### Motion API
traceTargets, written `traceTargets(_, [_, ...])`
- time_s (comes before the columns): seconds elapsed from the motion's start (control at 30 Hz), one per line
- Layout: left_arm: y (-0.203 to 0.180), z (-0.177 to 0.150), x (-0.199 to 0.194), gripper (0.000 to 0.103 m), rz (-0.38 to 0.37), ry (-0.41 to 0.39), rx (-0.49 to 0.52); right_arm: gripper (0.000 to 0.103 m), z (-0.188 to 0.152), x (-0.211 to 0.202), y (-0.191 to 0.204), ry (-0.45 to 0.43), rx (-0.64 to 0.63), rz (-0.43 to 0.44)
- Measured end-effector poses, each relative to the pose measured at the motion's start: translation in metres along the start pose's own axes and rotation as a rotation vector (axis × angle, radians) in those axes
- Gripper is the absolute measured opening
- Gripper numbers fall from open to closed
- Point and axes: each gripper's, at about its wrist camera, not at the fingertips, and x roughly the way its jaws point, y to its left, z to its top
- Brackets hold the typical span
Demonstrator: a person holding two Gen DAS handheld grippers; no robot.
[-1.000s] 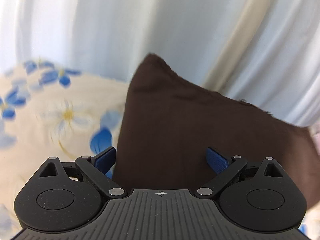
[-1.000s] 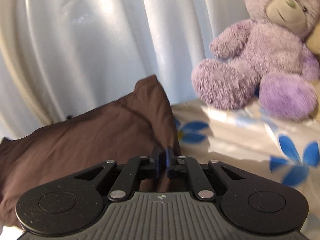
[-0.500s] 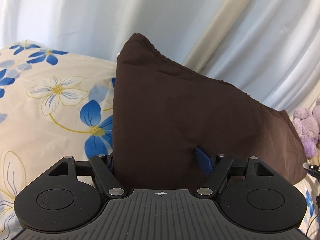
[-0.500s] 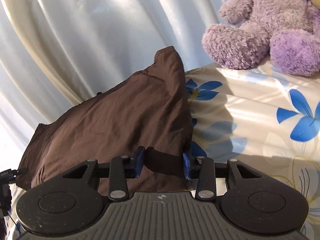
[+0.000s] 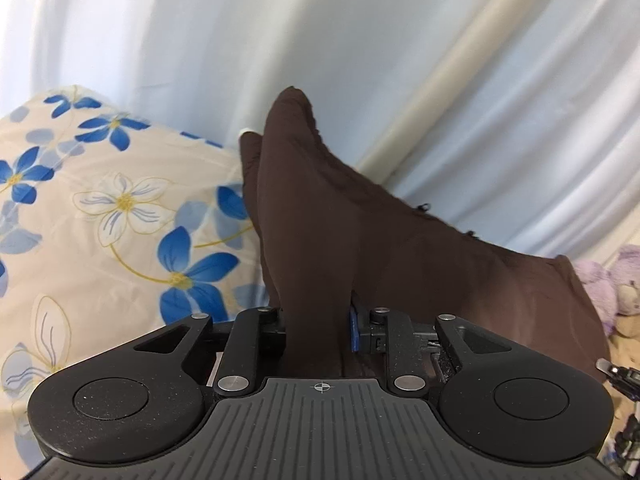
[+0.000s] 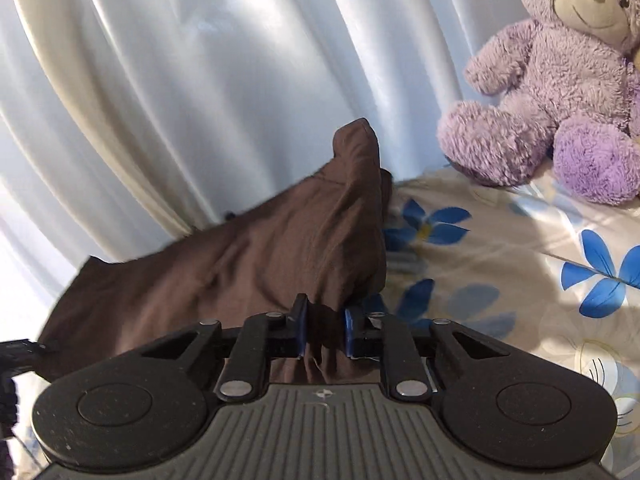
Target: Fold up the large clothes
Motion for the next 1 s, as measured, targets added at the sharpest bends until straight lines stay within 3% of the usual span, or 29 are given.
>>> traceTargets(0.27, [0.009, -0.05, -0.067, 0.023, -0.065, 0.057, -0.069, 0.014, -0.025, -0.068, -0.021, 0.063, 0.083, 0.038])
traceTargets(0.4, [0.017, -0.085, -0.073, 0.033, 0.03, 0.095, -0.077, 0.015, -0.059, -0.093, -0.031, 0.129, 0.078, -0.022])
traceTargets(0.47, [0.025, -0.095, -0.069, 0.043, 0.089, 0.107, -0.109, 0.021, -0.072, -0.095, -0.032, 0.143, 0.057, -0.07])
traceTargets(0.57, [0.03, -0.095, -0.076, 0.05, 0.125, 0.063, -0.142, 0.026, -0.074, -0.098, -0.032, 0.104, 0.038, -0.181])
traceTargets(0.7, [0.009, -0.08, -0.086, 0.052, 0.218, -0.029, -0.077, 0.033, -0.059, -0.11, -0.015, -0.046, -0.058, -0.306])
traceTargets(0.8, [-0.027, -0.063, -0.073, 0.056, 0.226, -0.085, 0.008, 0.036, -0.049, -0.096, 0.004, -0.086, -0.057, -0.218])
traceTargets(0.83, [-0.044, -0.06, -0.065, 0.062, 0.216, -0.109, 0.049, 0.036, -0.047, -0.084, 0.016, -0.08, -0.059, -0.179])
traceTargets(0.9, [-0.08, -0.056, -0.041, 0.072, 0.214, -0.136, 0.122, 0.035, -0.049, -0.049, 0.047, -0.039, -0.094, -0.119])
traceTargets(1.0, [-0.128, -0.058, 0.006, 0.072, 0.182, -0.136, 0.208, 0.03, -0.059, 0.006, 0.104, 0.015, -0.176, -0.042])
